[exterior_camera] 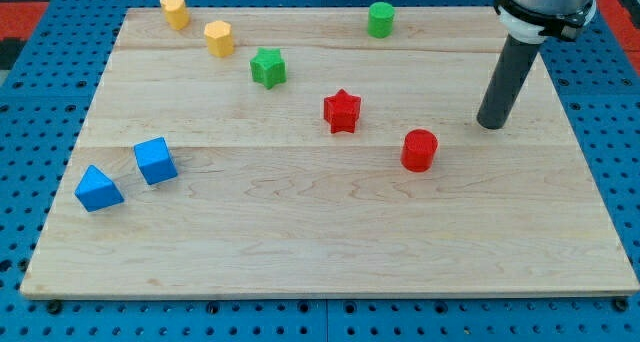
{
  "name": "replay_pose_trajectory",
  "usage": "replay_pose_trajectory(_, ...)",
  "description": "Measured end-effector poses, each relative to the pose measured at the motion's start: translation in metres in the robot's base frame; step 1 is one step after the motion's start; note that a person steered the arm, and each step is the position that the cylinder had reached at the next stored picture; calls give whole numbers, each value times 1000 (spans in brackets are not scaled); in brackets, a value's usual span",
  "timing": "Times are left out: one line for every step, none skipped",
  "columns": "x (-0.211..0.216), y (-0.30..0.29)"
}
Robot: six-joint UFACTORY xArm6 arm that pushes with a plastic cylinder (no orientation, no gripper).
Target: Slide the green circle to the bottom right of the green star
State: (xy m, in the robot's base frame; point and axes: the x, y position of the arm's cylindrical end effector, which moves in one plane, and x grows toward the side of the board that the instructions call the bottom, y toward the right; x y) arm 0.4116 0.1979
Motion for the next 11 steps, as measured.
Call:
replay_pose_trajectory(0,2)
replay_pose_trajectory(-21,8)
replay_pose_trajectory(-97,30)
replay_pose_trajectory(-180,18)
replay_pose_trajectory(-218,-31)
replay_pose_trajectory(-211,-84)
replay_pose_trajectory(-197,-119)
replay_pose_trajectory(-219,-147)
replay_pose_trajectory(-190,-138)
replay_pose_trajectory(-140,-71)
replay_pose_trajectory(-94,-43)
